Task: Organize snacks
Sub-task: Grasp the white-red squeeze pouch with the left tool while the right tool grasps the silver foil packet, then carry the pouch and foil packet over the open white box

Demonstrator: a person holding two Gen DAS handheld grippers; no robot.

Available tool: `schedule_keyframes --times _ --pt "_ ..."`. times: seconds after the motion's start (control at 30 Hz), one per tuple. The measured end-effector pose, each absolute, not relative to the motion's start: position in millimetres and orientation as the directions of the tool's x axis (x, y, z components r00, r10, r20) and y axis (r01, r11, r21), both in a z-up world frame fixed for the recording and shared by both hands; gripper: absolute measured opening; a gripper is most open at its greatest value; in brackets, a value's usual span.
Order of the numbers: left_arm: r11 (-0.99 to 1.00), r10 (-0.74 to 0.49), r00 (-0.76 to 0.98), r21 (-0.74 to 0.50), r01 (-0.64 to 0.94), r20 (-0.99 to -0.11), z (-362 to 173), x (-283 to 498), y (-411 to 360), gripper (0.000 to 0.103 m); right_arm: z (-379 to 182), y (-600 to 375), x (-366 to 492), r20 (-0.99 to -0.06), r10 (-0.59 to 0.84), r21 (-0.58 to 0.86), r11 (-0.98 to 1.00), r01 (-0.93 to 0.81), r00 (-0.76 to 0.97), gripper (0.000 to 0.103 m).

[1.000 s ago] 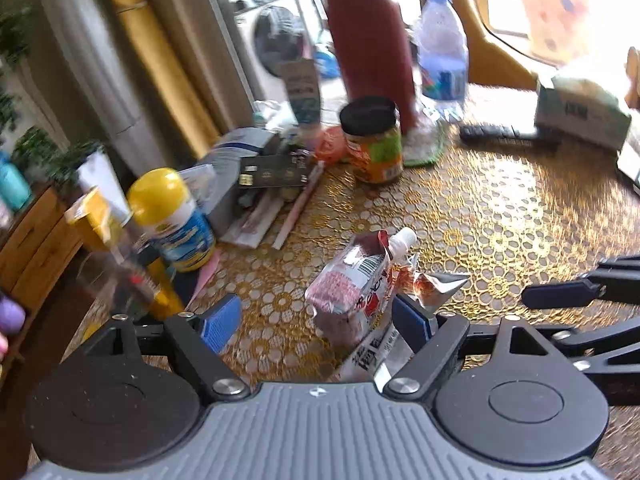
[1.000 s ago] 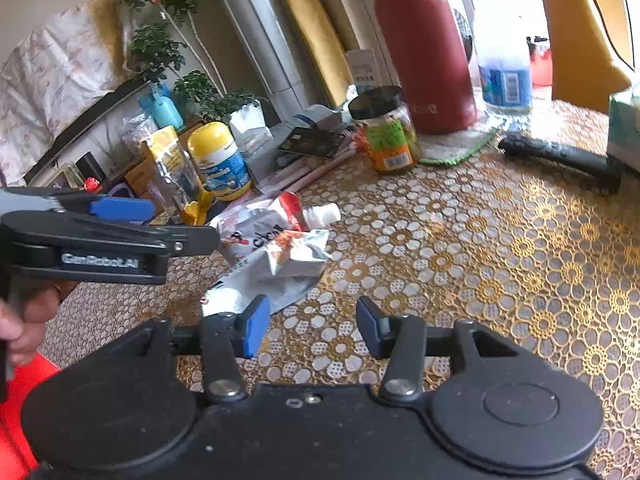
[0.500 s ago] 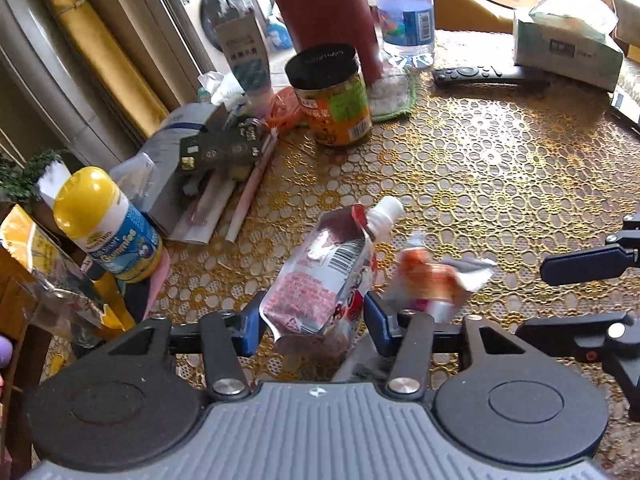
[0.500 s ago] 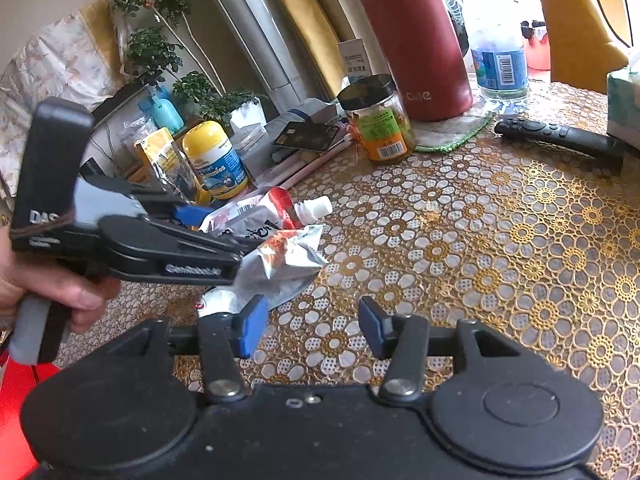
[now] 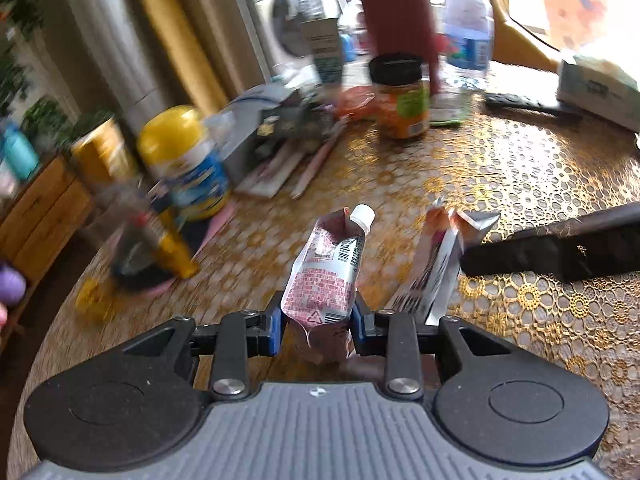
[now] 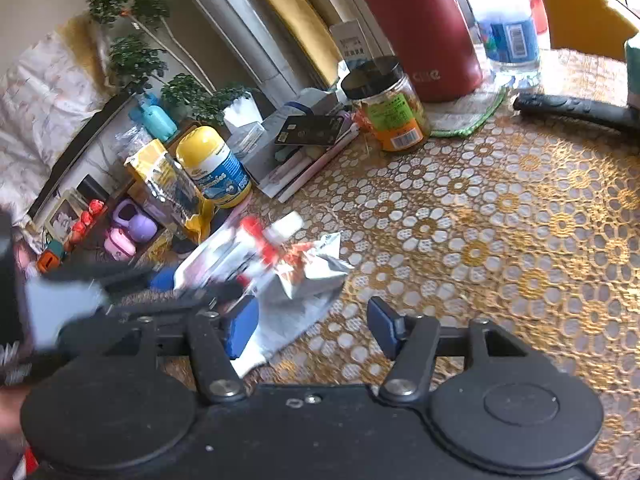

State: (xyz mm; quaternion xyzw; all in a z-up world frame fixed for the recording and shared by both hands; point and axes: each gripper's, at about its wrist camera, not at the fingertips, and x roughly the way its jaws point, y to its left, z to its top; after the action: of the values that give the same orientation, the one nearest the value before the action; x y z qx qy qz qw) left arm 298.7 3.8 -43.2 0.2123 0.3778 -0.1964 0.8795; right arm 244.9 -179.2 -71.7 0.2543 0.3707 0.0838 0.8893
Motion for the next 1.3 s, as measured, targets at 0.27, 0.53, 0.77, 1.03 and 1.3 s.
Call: schedule_keyframes --times 0.27,0.53,0.77,1.03,1.3 --pt "0.932 -0.132 0.666 0.137 0.336 -0.734 -19 254 38 0.031 -74 -154 277 -0.677 0.298 0.488 0.866 0.107 0.673 0.067" --pt "0.96 -0.132 0.727 0.096 0.264 -0.674 8 207 46 0.031 -77 -127 290 -0.725 0.24 0.413 0.902 0.128 0.646 0.074" --pt "0.983 -0.101 0.757 0.054 0.176 -0.645 20 173 53 0.031 -81 -110 286 -0.735 0.19 0.307 0.949 0.069 0.651 0.05" --pt "0.994 -0.077 0.764 0.007 0.106 -0.641 17 136 53 0.031 -73 -108 262 -0.723 0.208 0.272 0.962 -0.005 0.659 0.03" --pt "0.997 -0.072 0.767 -0.028 0.07 -0.637 10 100 43 0.031 -70 -117 210 -0.71 0.221 0.233 0.97 -0.073 0.669 0.025"
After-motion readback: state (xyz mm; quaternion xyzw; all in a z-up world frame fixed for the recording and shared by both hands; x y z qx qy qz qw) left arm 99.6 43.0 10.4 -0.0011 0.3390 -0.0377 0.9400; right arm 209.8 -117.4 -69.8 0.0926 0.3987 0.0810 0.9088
